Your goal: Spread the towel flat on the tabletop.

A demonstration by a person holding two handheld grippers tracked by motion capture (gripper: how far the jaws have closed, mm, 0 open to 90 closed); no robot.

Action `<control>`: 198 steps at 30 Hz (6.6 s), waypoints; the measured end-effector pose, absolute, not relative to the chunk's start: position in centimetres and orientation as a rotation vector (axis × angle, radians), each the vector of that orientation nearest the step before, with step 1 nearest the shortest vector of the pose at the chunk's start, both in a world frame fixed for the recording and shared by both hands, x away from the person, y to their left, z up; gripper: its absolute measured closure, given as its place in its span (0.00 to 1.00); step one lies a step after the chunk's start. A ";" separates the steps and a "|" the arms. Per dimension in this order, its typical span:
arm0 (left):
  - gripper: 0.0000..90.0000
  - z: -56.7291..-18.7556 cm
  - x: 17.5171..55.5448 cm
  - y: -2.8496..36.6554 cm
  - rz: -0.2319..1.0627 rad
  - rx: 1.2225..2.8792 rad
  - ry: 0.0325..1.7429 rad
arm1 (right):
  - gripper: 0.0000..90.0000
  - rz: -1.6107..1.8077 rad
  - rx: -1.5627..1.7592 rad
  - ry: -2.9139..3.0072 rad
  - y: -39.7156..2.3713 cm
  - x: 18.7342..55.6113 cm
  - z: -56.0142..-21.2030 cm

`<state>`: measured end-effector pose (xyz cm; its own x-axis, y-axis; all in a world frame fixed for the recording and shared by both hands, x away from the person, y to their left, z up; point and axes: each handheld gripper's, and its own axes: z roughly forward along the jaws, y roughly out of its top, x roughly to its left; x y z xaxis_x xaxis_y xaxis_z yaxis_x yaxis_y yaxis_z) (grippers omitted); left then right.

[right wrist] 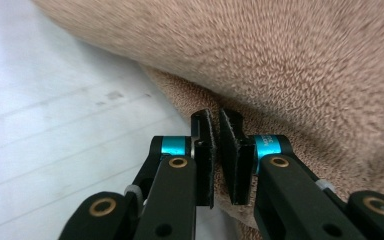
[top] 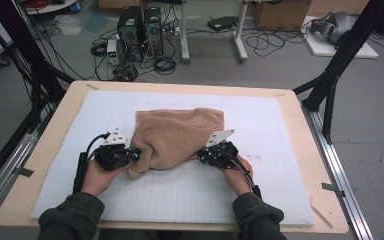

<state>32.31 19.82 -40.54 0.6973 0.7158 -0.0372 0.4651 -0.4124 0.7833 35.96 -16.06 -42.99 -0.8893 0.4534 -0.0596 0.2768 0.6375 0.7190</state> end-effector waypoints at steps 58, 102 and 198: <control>0.58 -39.1 31.4 20.7 0.318 2.035 0.850 | 0.62 1.159 0.645 2.583 -20.0 34.1 -41.0; 0.93 -41.8 32.5 18.3 0.325 2.181 0.822 | 0.91 1.158 0.604 2.615 -14.9 37.4 -43.0; 0.68 -40.1 30.9 21.3 0.092 2.112 0.671 | 0.94 1.152 0.665 2.782 -24.3 32.1 -42.6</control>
<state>30.91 21.31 -40.07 0.8506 0.4949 -0.1777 0.4284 -0.4561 0.7800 32.07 -24.29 -42.63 -0.9053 0.4106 0.1088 0.3673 0.6281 0.6860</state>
